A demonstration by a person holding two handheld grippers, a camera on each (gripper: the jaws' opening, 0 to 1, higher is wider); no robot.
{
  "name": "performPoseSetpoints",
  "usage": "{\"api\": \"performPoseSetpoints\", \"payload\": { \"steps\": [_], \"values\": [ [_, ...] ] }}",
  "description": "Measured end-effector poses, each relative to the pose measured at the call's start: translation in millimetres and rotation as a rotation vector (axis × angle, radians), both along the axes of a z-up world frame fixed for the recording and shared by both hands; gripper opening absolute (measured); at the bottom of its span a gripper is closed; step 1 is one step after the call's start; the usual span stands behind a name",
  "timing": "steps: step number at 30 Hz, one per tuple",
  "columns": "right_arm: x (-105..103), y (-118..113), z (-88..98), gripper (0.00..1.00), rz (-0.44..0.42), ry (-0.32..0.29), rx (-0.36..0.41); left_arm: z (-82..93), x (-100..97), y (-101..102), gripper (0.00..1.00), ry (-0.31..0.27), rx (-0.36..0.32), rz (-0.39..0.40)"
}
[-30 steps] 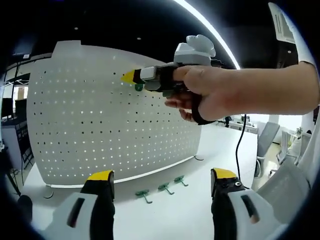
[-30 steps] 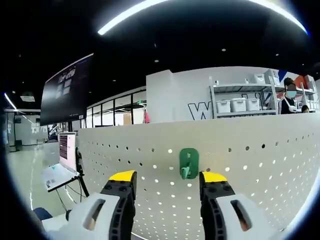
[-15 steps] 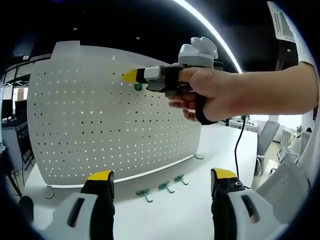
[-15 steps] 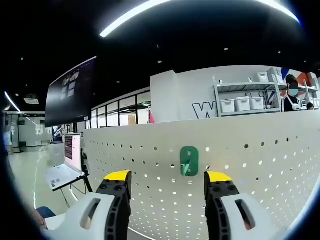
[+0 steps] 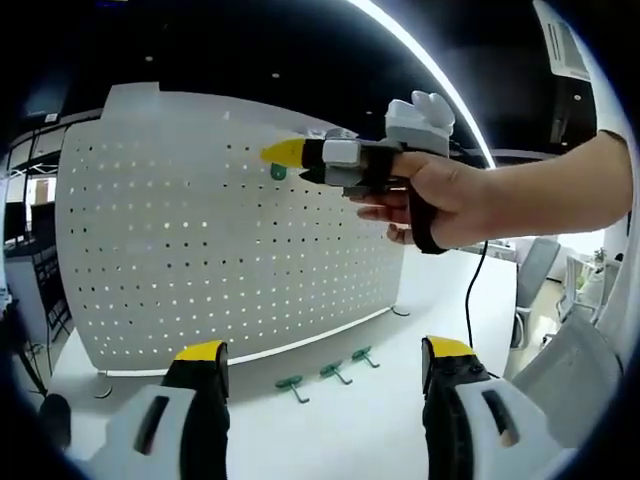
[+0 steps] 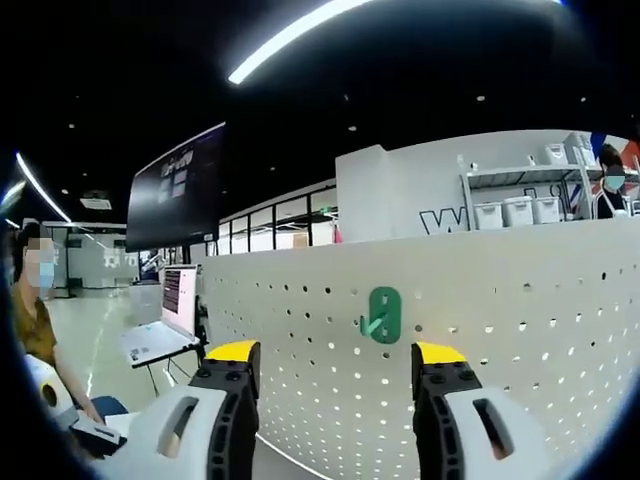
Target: Insert the hook assembly into the mounting plate slot until the hook locks in place.
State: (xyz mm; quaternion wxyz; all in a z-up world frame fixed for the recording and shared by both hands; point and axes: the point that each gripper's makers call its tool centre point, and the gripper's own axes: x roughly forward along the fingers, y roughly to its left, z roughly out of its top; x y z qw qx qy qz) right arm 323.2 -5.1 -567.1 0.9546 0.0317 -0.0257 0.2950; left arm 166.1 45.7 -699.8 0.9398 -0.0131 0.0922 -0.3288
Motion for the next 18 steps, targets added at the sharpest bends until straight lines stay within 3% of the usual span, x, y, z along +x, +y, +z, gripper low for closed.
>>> {"api": "performPoseSetpoints", "payload": {
  "steps": [18],
  "values": [
    [-30.7, -13.5, -27.3, 0.62, 0.071, 0.020, -0.051, -2.2, 1.0, 6.4, 0.81, 0.004, 0.016, 0.005]
  ]
}}
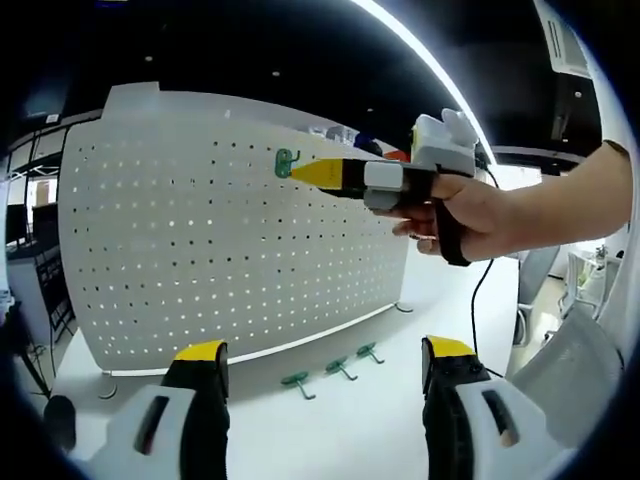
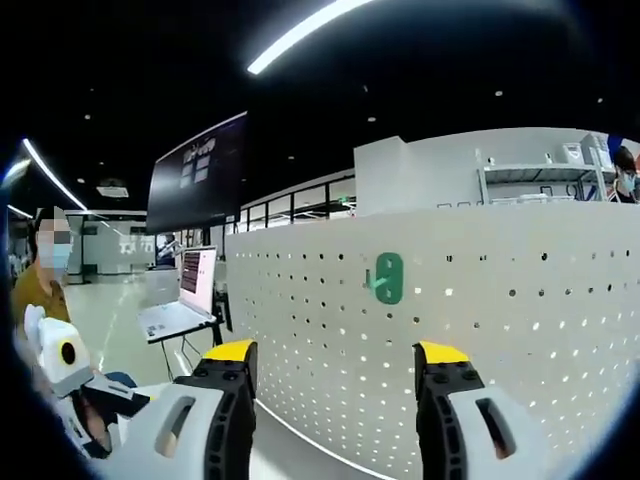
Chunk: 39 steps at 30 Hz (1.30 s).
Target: Insert the hook assembly into the mounting plate slot until the hook locks in place.
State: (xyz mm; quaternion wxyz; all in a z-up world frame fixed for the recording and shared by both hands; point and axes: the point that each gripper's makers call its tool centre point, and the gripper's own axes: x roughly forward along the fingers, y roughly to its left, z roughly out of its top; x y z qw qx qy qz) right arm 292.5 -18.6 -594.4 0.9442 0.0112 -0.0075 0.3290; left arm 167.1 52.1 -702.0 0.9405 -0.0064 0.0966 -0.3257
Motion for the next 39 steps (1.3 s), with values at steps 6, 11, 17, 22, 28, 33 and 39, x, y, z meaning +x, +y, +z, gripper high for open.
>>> {"api": "performPoseSetpoints", "payload": {
  "steps": [6, 11, 17, 22, 28, 33, 39],
  "values": [
    [-10.4, -10.9, -12.2, 0.63, 0.010, 0.019, -0.006, -2.8, -1.0, 0.5, 0.81, 0.006, 0.011, -0.002],
    [-21.1, -18.4, -21.0, 0.64, 0.018, 0.036, -0.012, -3.8, -1.7, 0.7, 0.81, 0.010, 0.010, -0.005],
    [-32.3, -34.6, -35.8, 0.66, 0.004, 0.057, -0.017, -4.9, -0.8, 1.0, 0.82, 0.009, 0.010, -0.009],
    [-40.9, -47.5, -46.2, 0.68, -0.009, 0.079, -0.017, -5.5, -0.9, 1.1, 0.82, 0.008, 0.011, -0.013],
    [-47.9, -55.5, -53.5, 0.68, -0.014, 0.096, -0.023, -6.7, -2.1, 0.1, 0.82, 0.012, 0.017, -0.020],
    [-54.3, -60.6, -59.4, 0.68, -0.015, 0.105, -0.027, -7.7, -2.9, 1.9, 0.82, 0.014, 0.024, -0.022],
    [-64.6, -69.5, -70.4, 0.68, -0.015, 0.127, -0.040, -10.7, -3.3, 6.2, 0.82, 0.024, 0.029, -0.017]
  ]
}}
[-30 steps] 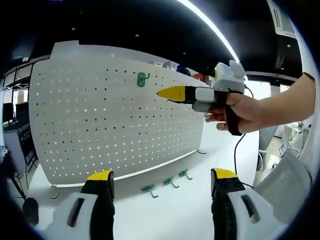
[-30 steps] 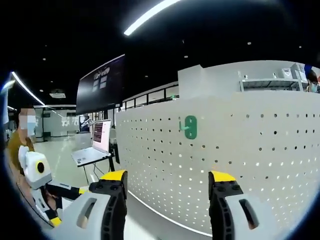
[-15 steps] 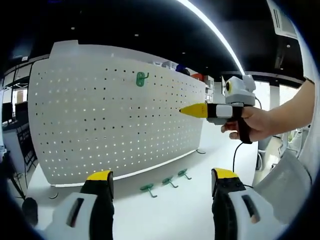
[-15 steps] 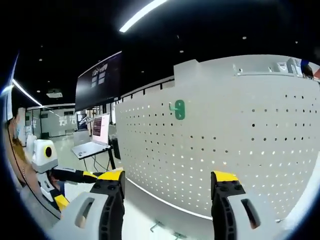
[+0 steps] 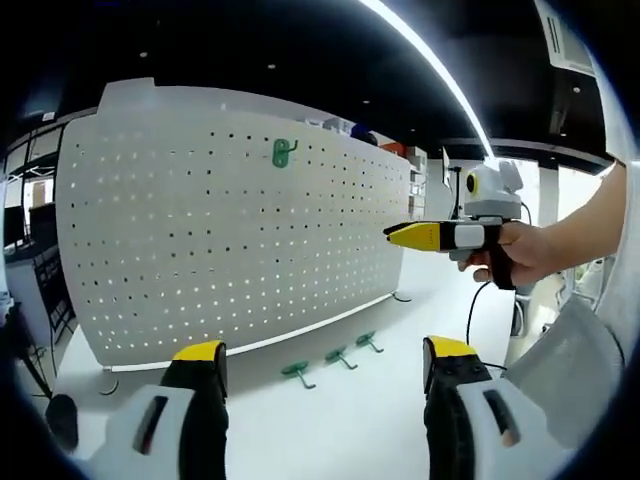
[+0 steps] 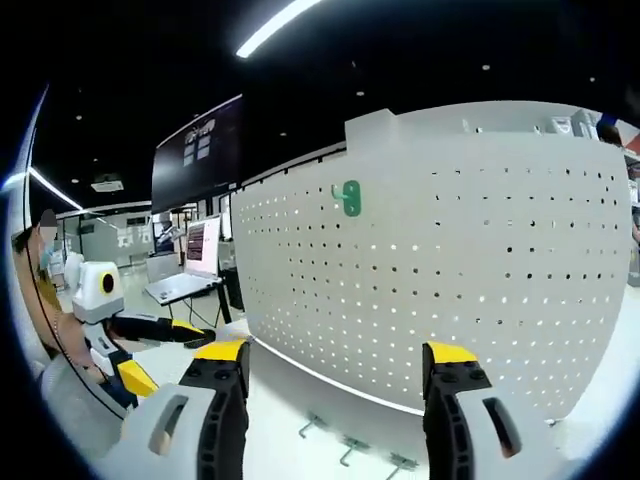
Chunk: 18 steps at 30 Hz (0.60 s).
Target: Insert the hook assembly into the mounting plate slot until the hook locks in place.
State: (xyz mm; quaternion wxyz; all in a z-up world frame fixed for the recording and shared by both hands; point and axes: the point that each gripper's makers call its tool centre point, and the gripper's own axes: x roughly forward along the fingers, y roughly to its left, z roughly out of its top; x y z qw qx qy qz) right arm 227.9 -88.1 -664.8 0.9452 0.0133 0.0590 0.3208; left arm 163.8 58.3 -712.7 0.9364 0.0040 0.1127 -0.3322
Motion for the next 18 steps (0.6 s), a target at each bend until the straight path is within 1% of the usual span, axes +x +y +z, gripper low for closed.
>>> {"api": "performPoseSetpoints", "payload": {
  "steps": [4, 10, 18],
  "values": [
    [-7.1, -6.5, -8.5, 0.69, 0.000, 0.015, -0.017, -0.8, -0.6, 1.9, 0.83, 0.004, 0.002, 0.001],
    [-15.2, -14.6, -16.1, 0.70, 0.000, 0.030, -0.023, -4.4, -1.8, 1.9, 0.82, 0.010, 0.013, -0.008],
    [-30.7, -27.8, -32.9, 0.71, 0.001, 0.066, -0.048, -5.9, -3.5, 2.4, 0.83, 0.016, 0.023, -0.015]
  ]
}}
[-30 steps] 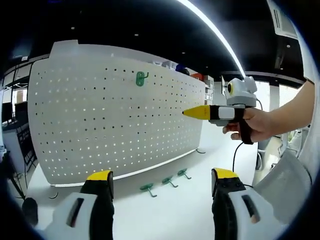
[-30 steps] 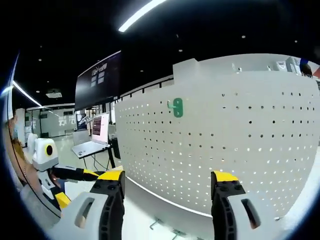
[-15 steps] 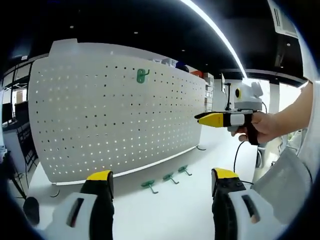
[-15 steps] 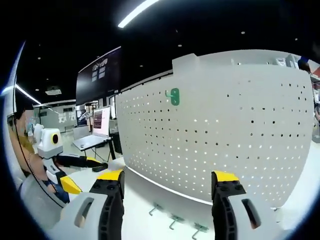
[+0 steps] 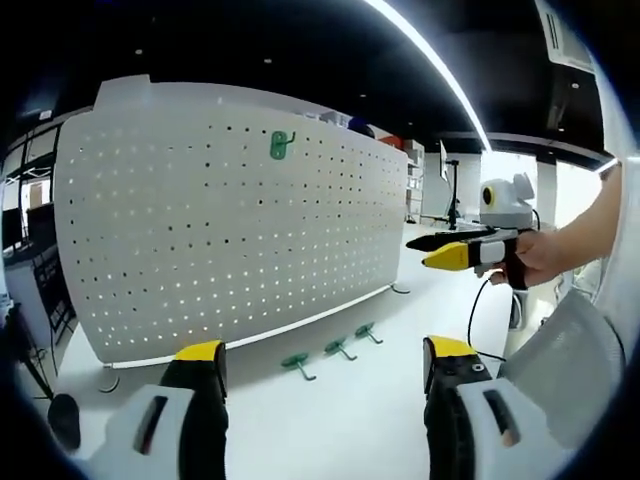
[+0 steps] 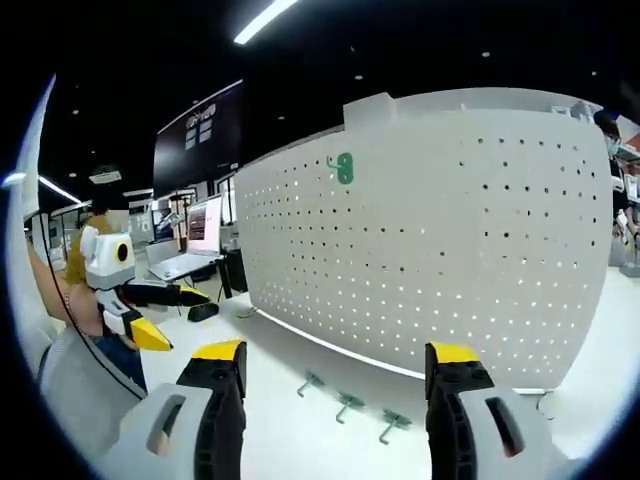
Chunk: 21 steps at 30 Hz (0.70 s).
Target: Insert the hook assembly into the mounting plate slot until the hook locks in place.
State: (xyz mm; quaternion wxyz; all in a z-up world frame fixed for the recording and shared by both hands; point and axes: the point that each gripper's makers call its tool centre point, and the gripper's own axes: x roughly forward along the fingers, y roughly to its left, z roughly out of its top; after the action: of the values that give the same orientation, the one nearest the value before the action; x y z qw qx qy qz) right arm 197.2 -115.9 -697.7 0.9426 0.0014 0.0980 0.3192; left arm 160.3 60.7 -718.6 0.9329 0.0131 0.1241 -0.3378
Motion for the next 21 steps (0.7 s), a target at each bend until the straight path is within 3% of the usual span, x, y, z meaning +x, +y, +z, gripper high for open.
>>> {"api": "performPoseSetpoints", "payload": {
  "steps": [21],
  "values": [
    [-26.6, -27.3, -26.2, 0.73, -0.022, 0.066, -0.024, -12.6, -5.5, 9.3, 0.83, 0.041, 0.018, 0.006]
  ]
}}
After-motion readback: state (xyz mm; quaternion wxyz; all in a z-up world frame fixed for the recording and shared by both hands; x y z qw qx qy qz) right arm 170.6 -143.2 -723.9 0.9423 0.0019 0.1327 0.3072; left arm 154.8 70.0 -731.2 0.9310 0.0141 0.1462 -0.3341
